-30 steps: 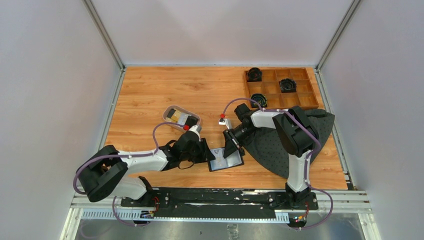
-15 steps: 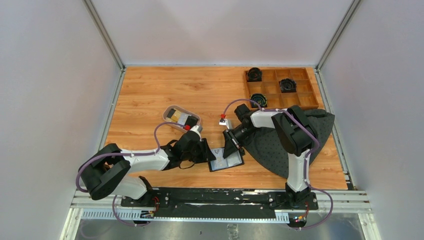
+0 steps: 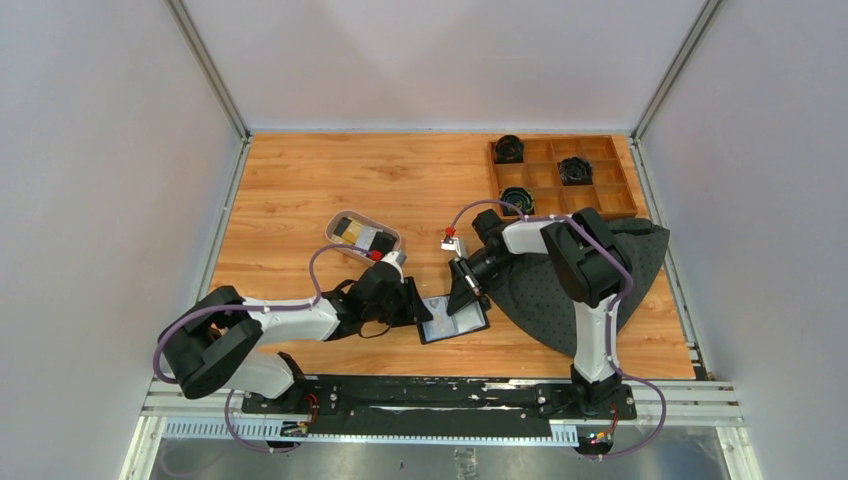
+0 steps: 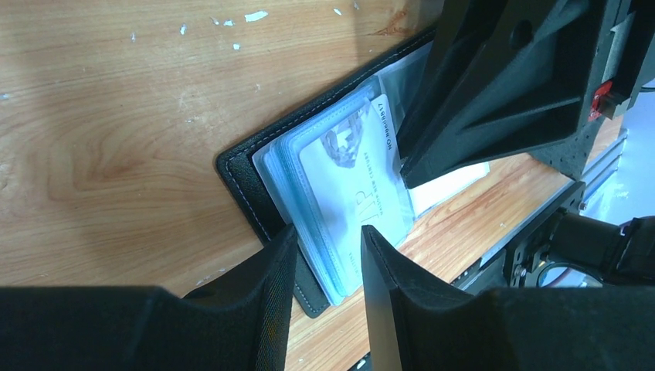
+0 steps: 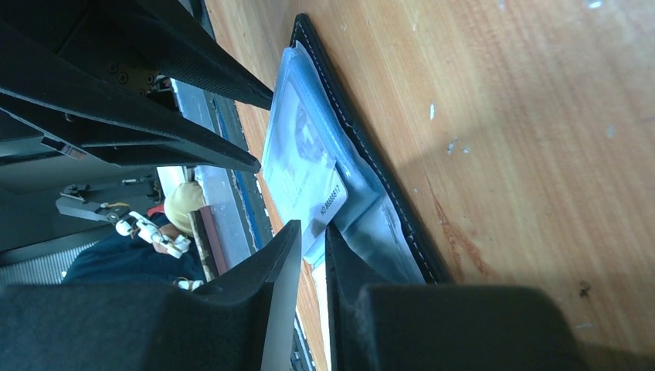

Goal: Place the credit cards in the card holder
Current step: Turn over the card slot in the card holder.

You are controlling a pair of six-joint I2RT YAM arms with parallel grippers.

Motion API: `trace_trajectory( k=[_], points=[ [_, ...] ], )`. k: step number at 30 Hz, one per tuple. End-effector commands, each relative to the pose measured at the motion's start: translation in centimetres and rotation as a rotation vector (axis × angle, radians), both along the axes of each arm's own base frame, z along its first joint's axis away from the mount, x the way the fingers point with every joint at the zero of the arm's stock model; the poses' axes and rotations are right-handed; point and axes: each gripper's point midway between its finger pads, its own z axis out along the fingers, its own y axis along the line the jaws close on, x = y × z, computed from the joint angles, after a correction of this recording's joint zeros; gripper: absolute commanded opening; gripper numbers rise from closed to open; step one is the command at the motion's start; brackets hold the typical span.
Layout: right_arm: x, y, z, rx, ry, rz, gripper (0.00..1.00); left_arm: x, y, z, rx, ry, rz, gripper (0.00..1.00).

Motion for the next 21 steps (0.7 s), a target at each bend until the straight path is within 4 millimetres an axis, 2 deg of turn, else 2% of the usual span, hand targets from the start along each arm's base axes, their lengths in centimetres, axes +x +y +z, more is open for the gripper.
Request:
trace_trajectory(
  k=[1,5,12,21],
  points=[
    [0.3,-0.1,0.0,0.022,0.060,-0.030,0.21,0.3,-1.3,1.0,-0.034,-0.033,-0.034,0.37],
    [0.3,-0.1,-0.1,0.022,0.073,-0.034,0.17,0.2,-1.4,1.2,-0.042,-0.038,-0.041,0.37],
    [0.8,-0.6,-0.3,0.026,0.090,-0.060,0.00,0.4,-1.2,2.2,-0.056,-0.080,-0.040,0.38],
    [1.2,-0.9,0.5,0.081,0.097,-0.072,0.00,0.8,0.4,5.3,-0.098,-0.234,-0.020,0.42]
  ],
)
